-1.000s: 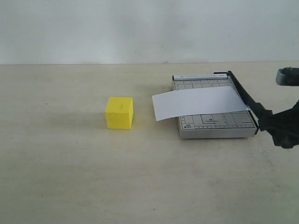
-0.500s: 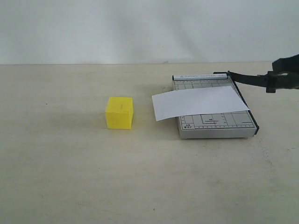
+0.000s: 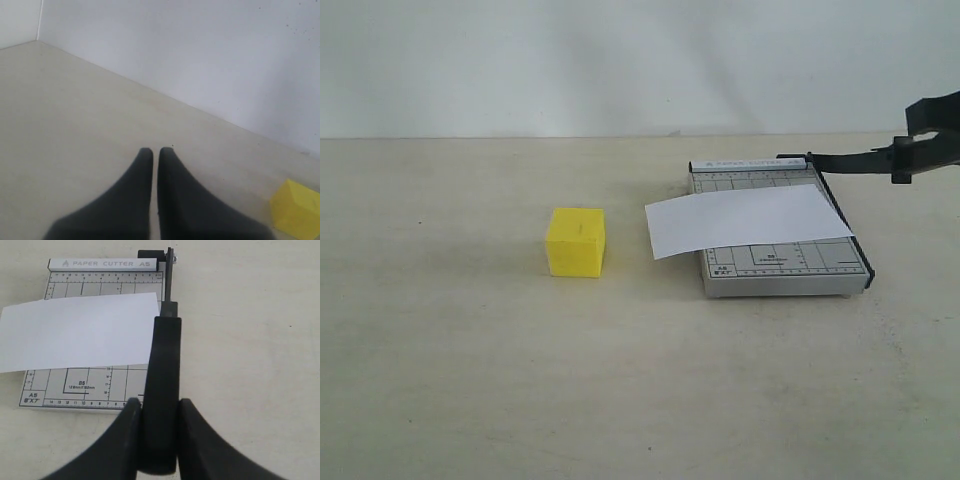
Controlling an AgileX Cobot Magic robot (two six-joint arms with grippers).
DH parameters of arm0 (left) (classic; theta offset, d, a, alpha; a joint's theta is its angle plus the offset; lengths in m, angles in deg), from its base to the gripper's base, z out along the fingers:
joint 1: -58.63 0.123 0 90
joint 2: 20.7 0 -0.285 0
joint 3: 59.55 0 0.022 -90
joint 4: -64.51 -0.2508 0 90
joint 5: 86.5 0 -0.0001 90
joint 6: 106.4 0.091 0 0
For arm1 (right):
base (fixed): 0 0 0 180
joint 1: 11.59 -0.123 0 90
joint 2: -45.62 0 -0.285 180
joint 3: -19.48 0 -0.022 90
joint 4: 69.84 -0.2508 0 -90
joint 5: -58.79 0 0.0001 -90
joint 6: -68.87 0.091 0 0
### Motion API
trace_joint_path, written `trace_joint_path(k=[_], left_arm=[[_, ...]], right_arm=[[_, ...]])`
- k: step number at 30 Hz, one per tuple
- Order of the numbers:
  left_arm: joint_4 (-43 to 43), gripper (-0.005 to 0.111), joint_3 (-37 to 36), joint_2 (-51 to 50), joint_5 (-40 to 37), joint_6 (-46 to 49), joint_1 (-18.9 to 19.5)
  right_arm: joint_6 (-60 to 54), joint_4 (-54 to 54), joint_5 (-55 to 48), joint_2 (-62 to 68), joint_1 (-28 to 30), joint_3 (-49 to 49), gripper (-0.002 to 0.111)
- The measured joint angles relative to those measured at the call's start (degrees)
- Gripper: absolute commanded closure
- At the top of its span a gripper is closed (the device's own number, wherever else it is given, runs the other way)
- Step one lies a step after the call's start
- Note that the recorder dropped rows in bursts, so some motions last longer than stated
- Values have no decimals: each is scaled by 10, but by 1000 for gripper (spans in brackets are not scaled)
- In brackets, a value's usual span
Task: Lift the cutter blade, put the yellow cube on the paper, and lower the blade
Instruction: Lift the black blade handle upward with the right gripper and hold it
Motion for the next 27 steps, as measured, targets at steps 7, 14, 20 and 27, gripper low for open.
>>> trace_joint_path(k=[7, 14, 20, 27], left_arm=[[-53, 102, 0, 0, 25, 0, 0], [-53, 102, 0, 0, 28, -108, 0], [-53, 102, 0, 0, 28, -168, 0], [-54, 102, 0, 0, 35, -183, 0]], right_arm=[[-20, 3, 33, -12, 0, 11, 69], [2, 25, -163, -176, 0, 58, 82], [-23, -7, -32, -384, 0, -49, 108], [4, -18, 106, -598, 0, -256, 108]])
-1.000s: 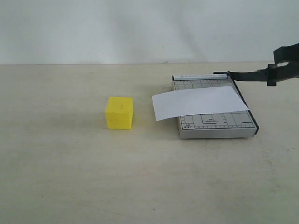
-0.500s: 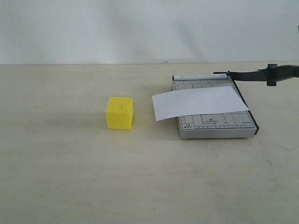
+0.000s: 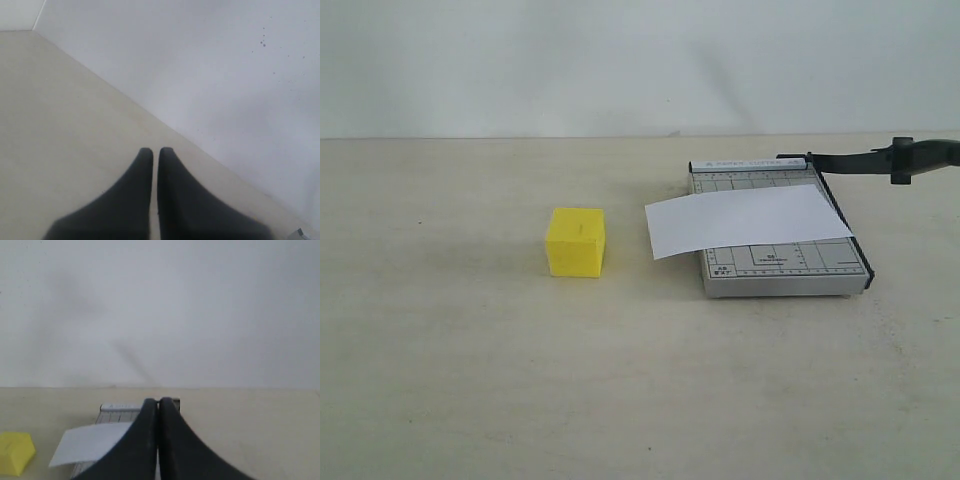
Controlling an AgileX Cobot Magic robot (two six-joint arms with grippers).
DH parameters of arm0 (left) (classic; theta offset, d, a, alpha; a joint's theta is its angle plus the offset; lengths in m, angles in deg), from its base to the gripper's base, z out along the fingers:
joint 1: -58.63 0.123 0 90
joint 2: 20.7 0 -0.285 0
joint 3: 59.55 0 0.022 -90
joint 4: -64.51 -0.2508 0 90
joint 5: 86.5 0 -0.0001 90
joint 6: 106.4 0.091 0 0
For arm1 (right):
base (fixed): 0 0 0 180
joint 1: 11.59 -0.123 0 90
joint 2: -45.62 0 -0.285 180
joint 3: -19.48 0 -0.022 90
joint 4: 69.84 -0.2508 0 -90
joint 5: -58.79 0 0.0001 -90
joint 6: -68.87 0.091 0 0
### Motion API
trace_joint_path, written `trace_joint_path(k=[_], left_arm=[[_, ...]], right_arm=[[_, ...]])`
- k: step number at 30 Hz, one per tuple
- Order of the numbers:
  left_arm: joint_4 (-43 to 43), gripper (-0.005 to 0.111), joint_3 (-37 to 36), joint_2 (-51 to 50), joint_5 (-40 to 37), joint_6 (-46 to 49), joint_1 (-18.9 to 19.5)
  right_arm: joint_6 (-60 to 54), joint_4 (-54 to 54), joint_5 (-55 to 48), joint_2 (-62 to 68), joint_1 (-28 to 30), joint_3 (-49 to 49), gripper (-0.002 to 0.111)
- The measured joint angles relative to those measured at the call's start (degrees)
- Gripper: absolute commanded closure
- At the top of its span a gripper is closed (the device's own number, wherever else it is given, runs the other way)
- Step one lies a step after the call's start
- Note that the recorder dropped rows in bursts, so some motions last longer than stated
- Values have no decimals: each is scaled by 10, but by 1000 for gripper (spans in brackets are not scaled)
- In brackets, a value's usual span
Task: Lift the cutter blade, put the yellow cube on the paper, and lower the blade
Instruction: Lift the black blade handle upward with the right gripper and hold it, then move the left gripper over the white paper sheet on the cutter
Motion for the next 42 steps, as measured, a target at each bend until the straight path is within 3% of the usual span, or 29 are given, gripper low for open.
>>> trace_joint_path(k=[9, 18, 24, 27, 30, 32, 34, 37, 42], left_arm=[[-2, 102, 0, 0, -6, 22, 0], [-4, 102, 0, 0, -13, 26, 0], [-23, 102, 10, -19, 139, 17, -3], [-155, 102, 76, -83, 172, -80, -22], [-451, 102, 167, -216, 245, -267, -54], [-701, 102, 249, -336, 330, -450, -75], [-845, 102, 315, -451, 421, -588, -95], [-924, 102, 386, -618, 458, -666, -133], [-933, 102, 471, -812, 376, -733, -234]], right_arm=[[58, -16, 172, 4, 0, -244, 108], [73, -26, 181, 16, 0, -288, 108], [75, -27, 186, 16, 0, -288, 108], [87, -29, 182, 16, 0, -288, 108], [92, -30, 170, 16, 0, -288, 108], [95, -31, 160, 16, 0, -288, 108], [101, -38, 155, 16, 0, -288, 108], [103, -49, 150, 16, 0, -289, 108], [106, -54, 146, 16, 0, -290, 108]])
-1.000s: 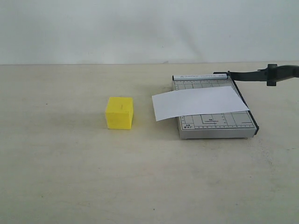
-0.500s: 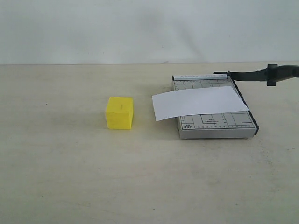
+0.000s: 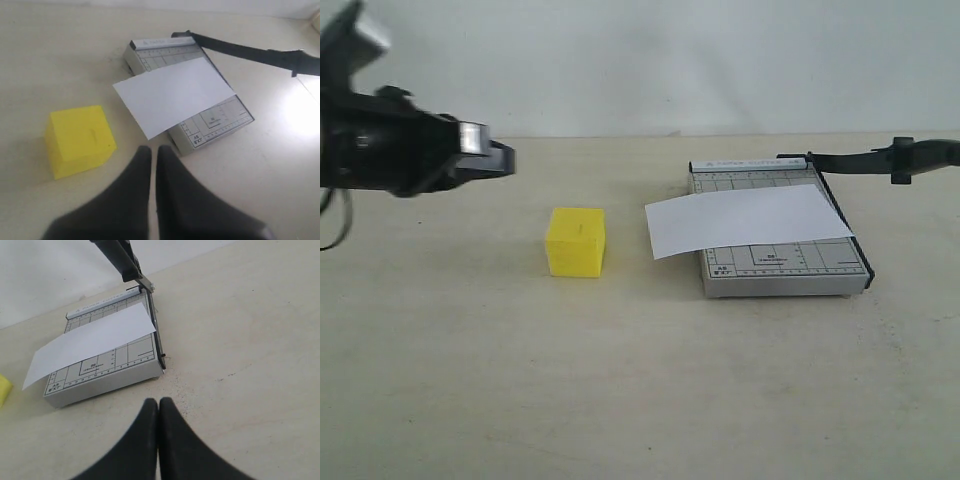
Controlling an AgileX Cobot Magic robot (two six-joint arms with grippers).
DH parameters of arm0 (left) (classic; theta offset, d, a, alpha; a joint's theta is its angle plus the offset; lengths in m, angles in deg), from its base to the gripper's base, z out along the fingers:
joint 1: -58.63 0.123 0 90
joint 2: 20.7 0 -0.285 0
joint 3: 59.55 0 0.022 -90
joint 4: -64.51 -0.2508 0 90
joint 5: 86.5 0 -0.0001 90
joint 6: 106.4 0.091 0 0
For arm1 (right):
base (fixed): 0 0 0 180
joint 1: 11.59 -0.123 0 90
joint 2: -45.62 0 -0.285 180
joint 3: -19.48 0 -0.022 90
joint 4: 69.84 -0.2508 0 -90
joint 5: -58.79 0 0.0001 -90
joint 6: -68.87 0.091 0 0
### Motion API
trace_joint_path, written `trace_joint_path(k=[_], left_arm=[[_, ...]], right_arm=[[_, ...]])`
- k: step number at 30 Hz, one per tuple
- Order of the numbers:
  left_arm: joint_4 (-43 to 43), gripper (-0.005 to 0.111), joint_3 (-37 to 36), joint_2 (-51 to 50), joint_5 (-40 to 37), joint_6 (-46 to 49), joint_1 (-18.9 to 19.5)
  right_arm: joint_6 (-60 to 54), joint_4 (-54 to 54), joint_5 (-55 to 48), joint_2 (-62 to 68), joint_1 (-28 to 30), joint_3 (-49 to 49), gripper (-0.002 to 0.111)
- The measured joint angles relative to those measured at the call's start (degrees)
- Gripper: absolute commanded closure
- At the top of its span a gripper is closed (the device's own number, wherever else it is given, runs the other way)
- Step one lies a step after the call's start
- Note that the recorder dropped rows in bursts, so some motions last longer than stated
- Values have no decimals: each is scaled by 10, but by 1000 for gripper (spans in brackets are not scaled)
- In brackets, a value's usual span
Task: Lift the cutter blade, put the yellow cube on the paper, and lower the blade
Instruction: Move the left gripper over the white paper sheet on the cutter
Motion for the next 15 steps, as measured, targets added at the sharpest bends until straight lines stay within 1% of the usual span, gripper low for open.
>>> trace_joint_path(k=[1, 3, 6, 9, 10, 11, 12, 13, 14, 15], left_arm=[[1, 102, 16, -30, -22, -12, -27], [-10, 102, 58, -85, -91, -32, -85], [-25, 102, 120, -148, -193, -38, -164], [-31, 102, 184, -201, -271, -23, -221], [-33, 102, 231, -240, -310, -17, -236], [-33, 102, 250, -260, -319, -16, -236], [-6, 102, 290, -296, -304, -15, -223], [16, 102, 300, -307, -270, -19, -214], [47, 102, 309, -329, -161, -57, -188], [52, 102, 311, -336, -113, -73, -179]], right_arm=[[0, 0, 0, 0, 0, 0, 108], [-7, 0, 0, 0, 0, 0, 108], [-23, 0, 0, 0, 0, 0, 108], [-25, 0, 0, 0, 0, 0, 108], [-25, 0, 0, 0, 0, 0, 108], [-25, 0, 0, 0, 0, 0, 108], [-25, 0, 0, 0, 0, 0, 108], [-26, 0, 0, 0, 0, 0, 108], [-26, 0, 0, 0, 0, 0, 108], [-27, 0, 0, 0, 0, 0, 108]])
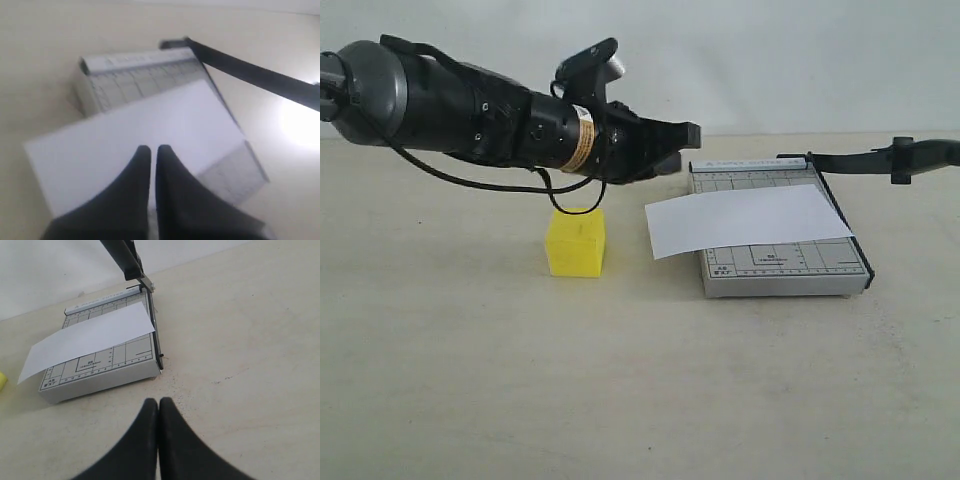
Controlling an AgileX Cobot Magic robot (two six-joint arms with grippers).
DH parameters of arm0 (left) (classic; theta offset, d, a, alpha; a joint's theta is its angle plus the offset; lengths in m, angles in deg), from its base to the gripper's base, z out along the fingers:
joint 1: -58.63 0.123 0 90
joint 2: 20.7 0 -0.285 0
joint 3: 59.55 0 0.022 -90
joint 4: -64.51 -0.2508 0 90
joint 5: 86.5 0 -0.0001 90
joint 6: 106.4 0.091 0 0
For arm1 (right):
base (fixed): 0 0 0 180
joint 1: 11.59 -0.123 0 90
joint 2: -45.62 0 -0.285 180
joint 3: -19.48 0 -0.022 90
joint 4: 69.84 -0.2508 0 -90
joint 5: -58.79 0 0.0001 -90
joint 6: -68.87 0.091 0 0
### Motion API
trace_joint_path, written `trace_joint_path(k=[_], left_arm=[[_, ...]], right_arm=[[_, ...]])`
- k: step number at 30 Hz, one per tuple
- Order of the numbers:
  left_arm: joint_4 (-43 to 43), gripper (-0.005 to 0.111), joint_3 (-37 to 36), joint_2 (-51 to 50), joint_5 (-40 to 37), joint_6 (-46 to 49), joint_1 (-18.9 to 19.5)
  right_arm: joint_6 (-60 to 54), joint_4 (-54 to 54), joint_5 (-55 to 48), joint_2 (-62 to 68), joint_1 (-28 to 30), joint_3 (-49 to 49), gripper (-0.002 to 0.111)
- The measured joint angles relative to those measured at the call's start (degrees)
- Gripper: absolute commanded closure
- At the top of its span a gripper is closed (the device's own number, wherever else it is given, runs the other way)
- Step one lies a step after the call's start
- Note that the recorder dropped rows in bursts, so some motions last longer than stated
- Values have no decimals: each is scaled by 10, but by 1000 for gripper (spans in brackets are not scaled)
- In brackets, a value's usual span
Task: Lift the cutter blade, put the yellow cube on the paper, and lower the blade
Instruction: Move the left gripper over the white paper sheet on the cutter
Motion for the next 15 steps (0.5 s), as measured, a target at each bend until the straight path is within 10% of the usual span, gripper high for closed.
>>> trace_joint_path(k=[5, 15], left_arm=[[-72, 102, -5, -13, 190, -3, 12], [-83, 102, 102, -36, 73, 20, 10]], right_arm=[[-4, 0, 0, 0, 0, 0, 108], [-7, 0, 0, 0, 0, 0, 108]])
